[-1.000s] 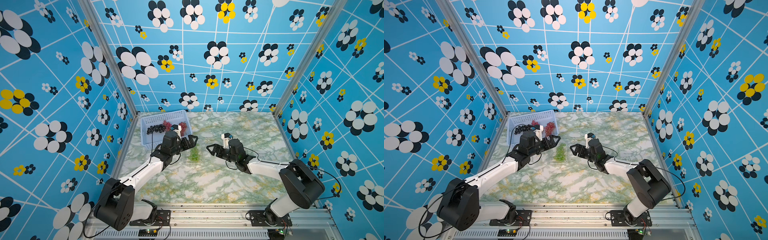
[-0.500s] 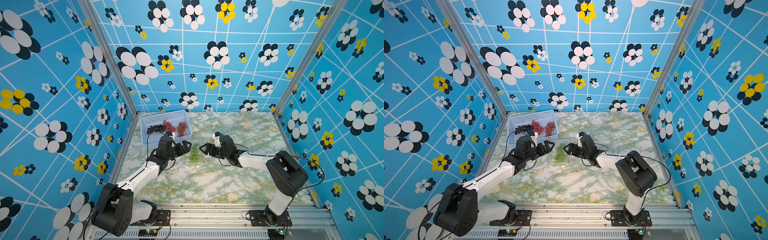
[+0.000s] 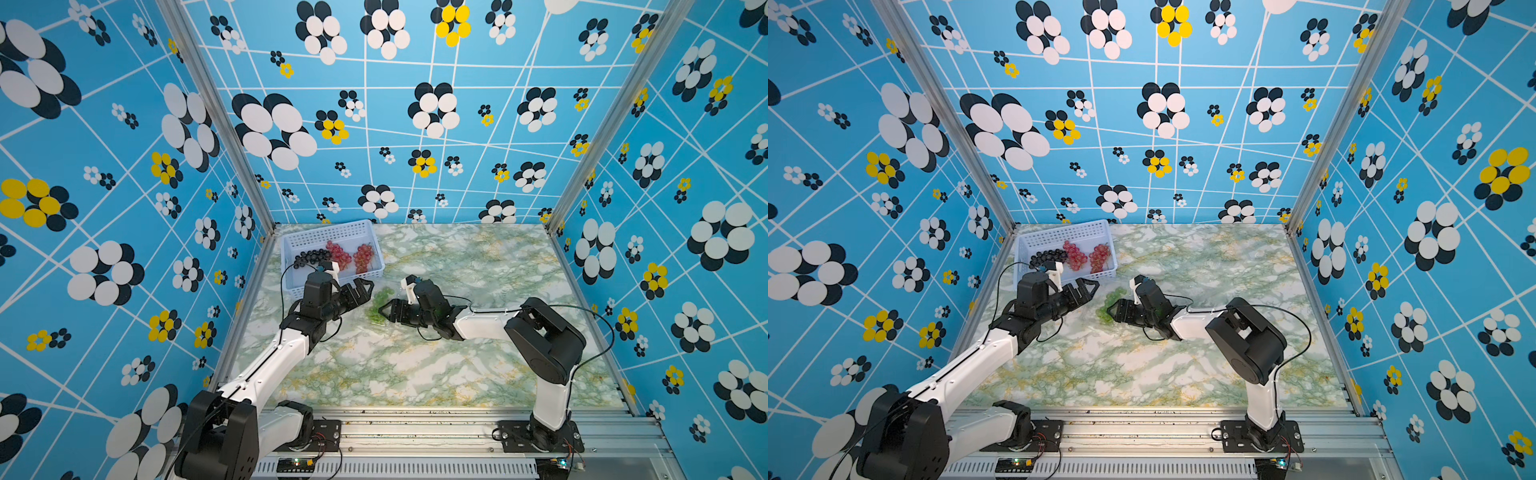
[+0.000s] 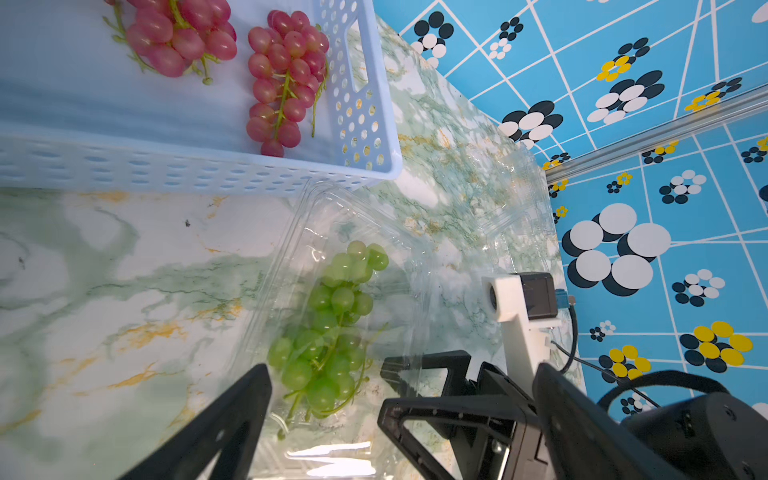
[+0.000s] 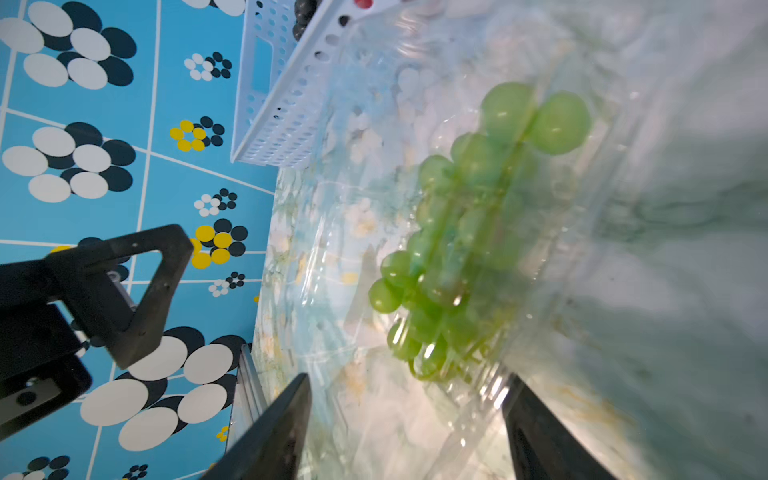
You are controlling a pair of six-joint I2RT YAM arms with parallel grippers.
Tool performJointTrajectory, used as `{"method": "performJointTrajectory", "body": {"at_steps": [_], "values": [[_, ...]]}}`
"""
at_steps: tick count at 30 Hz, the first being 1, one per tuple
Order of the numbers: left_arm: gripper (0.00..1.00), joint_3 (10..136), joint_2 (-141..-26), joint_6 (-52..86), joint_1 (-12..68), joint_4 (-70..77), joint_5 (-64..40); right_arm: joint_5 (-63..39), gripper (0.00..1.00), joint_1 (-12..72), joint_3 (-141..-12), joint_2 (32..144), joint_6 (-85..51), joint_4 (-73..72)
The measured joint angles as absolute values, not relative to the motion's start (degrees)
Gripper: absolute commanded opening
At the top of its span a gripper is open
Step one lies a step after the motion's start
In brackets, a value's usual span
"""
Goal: Pack grapes into containers
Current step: Adjust the packing box at the center of the board.
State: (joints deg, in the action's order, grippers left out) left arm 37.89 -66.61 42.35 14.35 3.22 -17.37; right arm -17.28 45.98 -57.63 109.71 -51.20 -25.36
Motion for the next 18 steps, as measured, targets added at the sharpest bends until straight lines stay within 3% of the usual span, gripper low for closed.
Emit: {"method": "performJointTrajectory", "body": {"at_steps": [9, 18], "values": [[1.00, 38.3, -67.8, 42.4, 16.2, 2.7, -18.5, -15.1, 0.85, 42.3, -57.3, 105.1, -49.8, -22.9], [0.99, 40.0, -73.9, 42.9, 22.2, 4.8, -18.0, -14.3, 0.78, 33.9, -56.8, 104.9, -50.1, -23.7]]}}
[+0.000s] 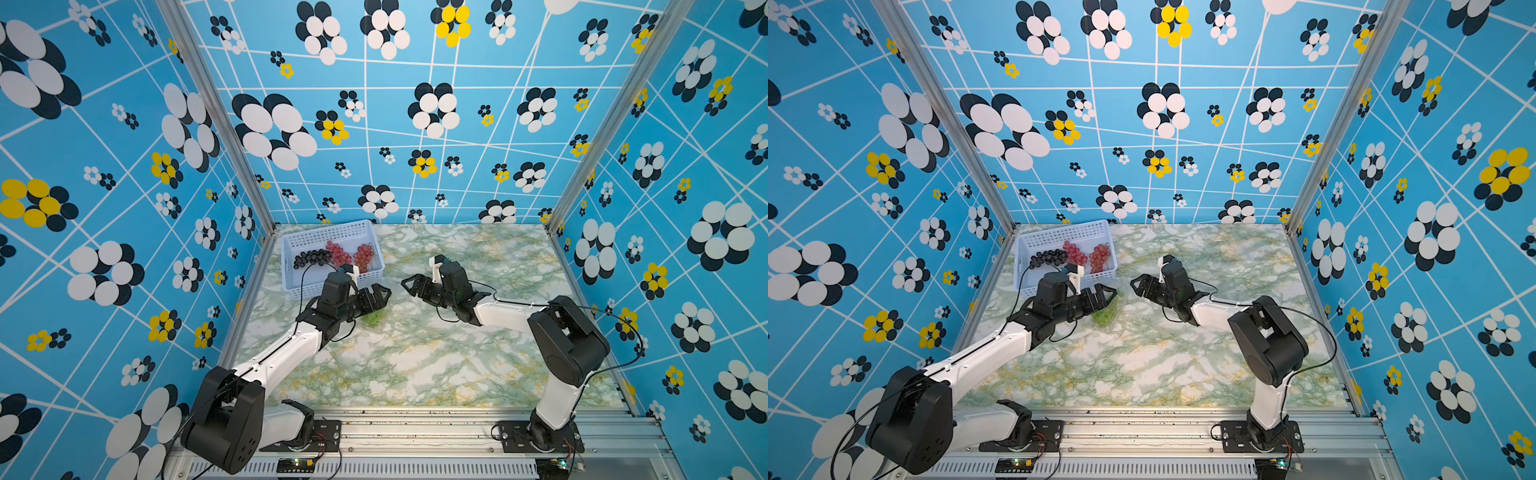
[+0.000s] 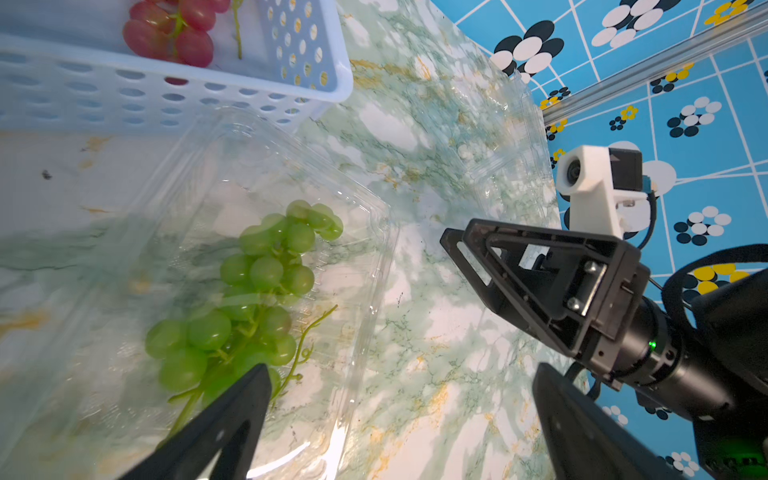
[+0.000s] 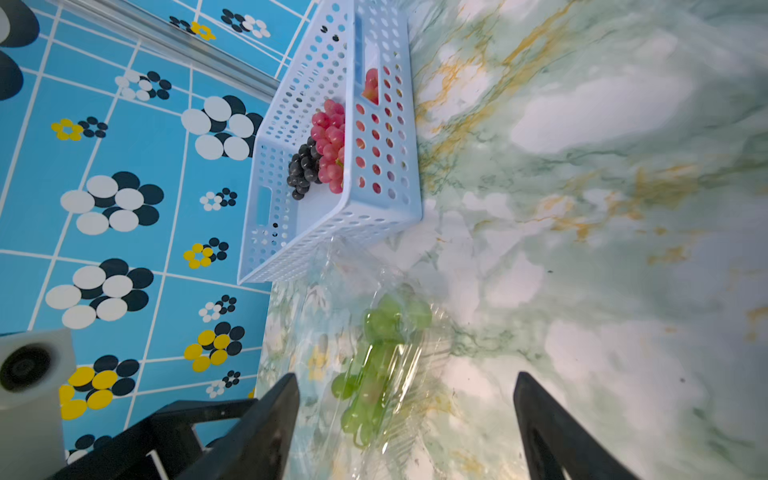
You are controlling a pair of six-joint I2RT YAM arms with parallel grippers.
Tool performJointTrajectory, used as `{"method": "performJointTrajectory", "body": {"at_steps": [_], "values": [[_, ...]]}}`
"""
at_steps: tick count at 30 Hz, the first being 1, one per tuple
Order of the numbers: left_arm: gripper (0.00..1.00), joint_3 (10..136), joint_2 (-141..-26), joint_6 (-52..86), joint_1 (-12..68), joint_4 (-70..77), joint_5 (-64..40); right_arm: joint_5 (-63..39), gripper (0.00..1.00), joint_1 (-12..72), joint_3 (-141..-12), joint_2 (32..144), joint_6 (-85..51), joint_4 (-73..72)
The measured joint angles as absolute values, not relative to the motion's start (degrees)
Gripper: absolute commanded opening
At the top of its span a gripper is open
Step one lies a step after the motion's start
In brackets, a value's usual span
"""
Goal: Pack grapes into containers
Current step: Adjust the packing box at the center of the board, then close the packing box at the center of the board.
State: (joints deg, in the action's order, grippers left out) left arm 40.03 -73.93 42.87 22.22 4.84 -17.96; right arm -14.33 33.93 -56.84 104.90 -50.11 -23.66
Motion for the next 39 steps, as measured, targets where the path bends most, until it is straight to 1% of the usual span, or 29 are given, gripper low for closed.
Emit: {"method": "performJointTrajectory", "body": {"at_steps": [7, 13, 19, 24, 31, 39], "values": [[1.00, 40.1, -78.0, 43.5, 22.5, 6.9, -17.3, -16.1, 0.67, 33.6, -58.1, 110.1, -51.3, -26.4], [0.99, 40.2, -79.3, 43.5, 22.5, 8.4, -17.1, -17.8, 0.60, 33.4, -59.8, 113.9, -52.5, -28.1], [0.99, 40.2, -79.7, 43.4, 22.5, 9.1, -16.6, -19.7, 0.54, 33.3, -61.1, 114.4, -53.2, -30.0], [1.00, 40.2, -79.7, 43.2, 22.5, 9.2, -16.4, -20.6, 0.47, 33.3, -61.5, 115.4, -53.9, -32.3], [0.99, 40.2, -79.7, 42.6, 22.5, 9.2, -16.2, -21.6, 0.41, 33.3, -61.6, 117.9, -55.2, -33.7], [0.99, 40.2, -79.7, 42.4, 22.5, 9.2, -16.0, -22.8, 0.35, 33.3, -62.1, 118.2, -56.1, -35.2]]}}
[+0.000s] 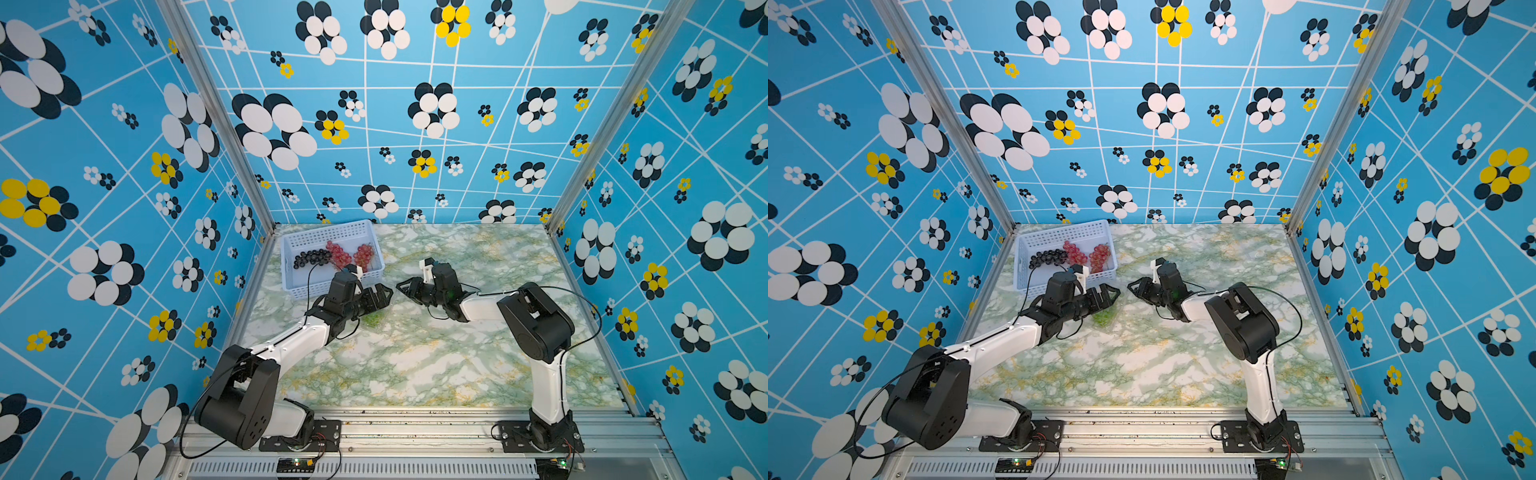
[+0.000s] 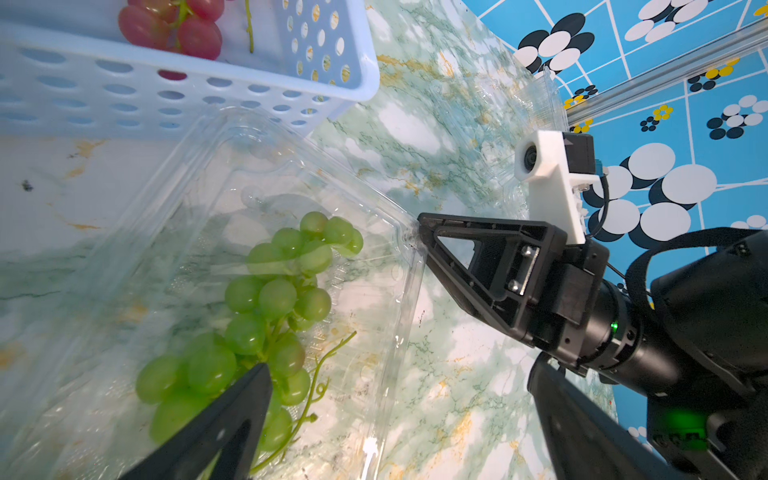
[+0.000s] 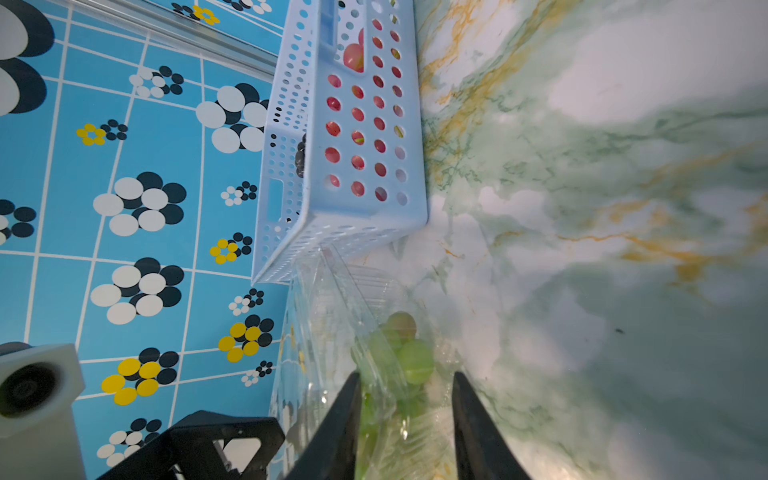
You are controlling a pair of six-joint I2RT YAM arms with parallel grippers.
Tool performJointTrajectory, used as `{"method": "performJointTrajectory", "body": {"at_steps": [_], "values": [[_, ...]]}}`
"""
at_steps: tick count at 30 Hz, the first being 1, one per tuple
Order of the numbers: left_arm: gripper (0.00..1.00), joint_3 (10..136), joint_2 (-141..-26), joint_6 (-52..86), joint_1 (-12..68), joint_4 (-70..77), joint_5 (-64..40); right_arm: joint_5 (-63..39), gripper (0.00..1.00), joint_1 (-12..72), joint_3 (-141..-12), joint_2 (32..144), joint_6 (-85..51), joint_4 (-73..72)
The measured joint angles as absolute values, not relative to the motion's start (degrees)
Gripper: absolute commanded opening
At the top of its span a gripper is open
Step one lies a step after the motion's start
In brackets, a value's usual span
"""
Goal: Pack grapes into containers
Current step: Close the packing box at the center of the board.
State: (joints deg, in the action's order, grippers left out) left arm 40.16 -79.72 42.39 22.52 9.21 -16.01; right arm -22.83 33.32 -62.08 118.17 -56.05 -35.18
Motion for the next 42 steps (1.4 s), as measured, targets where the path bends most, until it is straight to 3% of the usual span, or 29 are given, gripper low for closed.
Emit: {"method": "performJointTrajectory", "body": {"at_steps": [13, 42], "values": [[0.99, 40.1, -79.7, 42.3, 22.1, 9.2, -15.8, -24.0, 0.23, 33.3, -62.4, 120.4, -58.3, -39.6], [1.00, 38.7, -79.7, 42.0, 20.7, 10.8, -15.8, -23.9, 0.16, 34.3, -60.8, 122.0, -60.3, -46.7]]}}
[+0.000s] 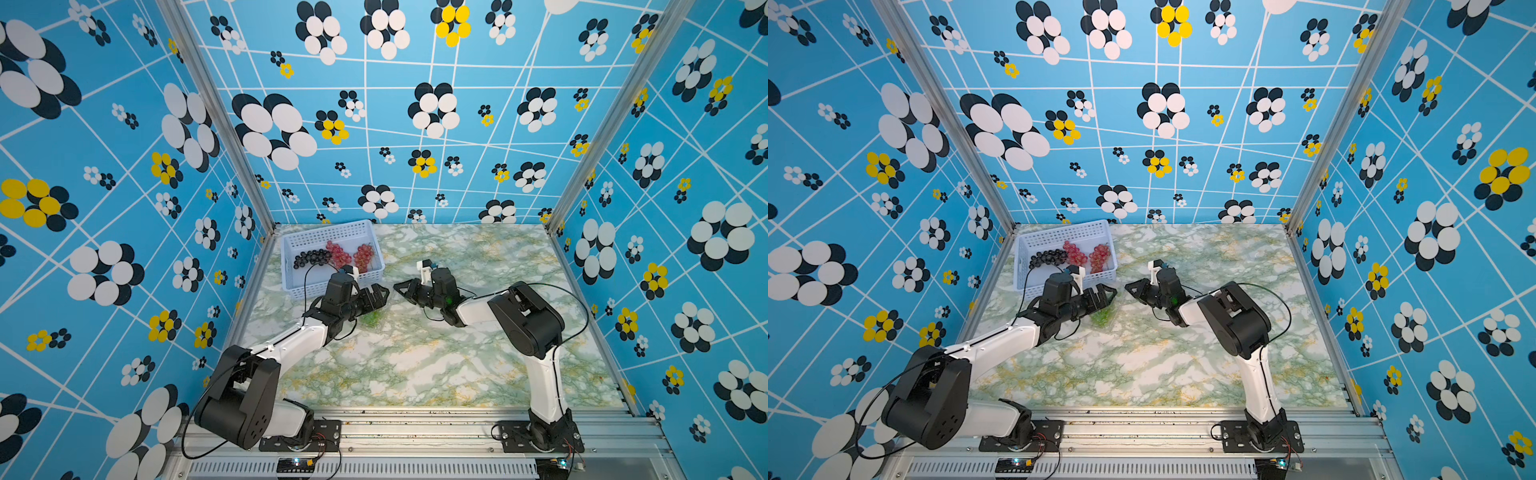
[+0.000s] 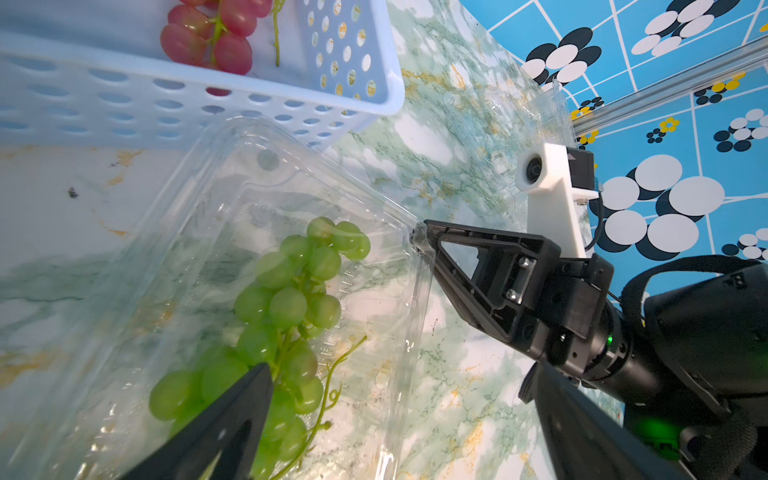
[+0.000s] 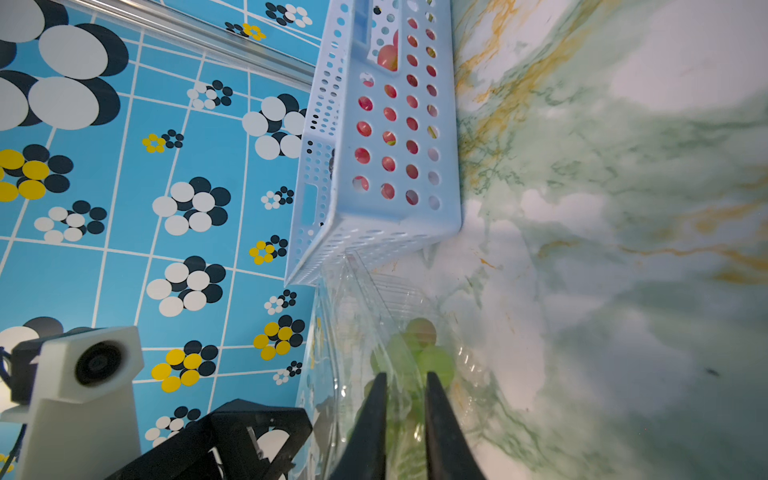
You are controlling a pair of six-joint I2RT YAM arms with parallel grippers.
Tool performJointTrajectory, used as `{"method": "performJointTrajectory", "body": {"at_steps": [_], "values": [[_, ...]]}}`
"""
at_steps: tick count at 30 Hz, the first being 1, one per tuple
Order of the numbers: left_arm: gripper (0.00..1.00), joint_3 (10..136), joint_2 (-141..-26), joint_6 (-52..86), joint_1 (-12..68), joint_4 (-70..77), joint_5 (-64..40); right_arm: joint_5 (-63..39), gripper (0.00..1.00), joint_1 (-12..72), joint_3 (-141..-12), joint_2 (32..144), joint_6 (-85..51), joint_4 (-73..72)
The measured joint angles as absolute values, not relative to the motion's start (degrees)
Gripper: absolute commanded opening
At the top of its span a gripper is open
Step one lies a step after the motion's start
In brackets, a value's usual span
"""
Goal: Pack grapes into containers
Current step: Close the packing box at the center of the board.
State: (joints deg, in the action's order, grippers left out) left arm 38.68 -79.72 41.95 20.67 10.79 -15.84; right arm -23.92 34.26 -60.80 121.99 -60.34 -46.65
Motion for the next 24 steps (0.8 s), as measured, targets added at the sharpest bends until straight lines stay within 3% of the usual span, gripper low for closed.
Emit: {"method": "performJointTrajectory", "body": {"at_steps": [12, 24], "values": [[0.99, 38.6, -79.7, 41.9, 20.1, 10.8, -15.8, -23.7, 0.12, 34.5, -60.4, 122.2, -60.5, -48.1], [1.00, 38.2, -79.7, 41.7, 19.8, 11.2, -15.9, -23.1, 0.17, 34.8, -60.1, 122.2, -60.5, -48.6]]}}
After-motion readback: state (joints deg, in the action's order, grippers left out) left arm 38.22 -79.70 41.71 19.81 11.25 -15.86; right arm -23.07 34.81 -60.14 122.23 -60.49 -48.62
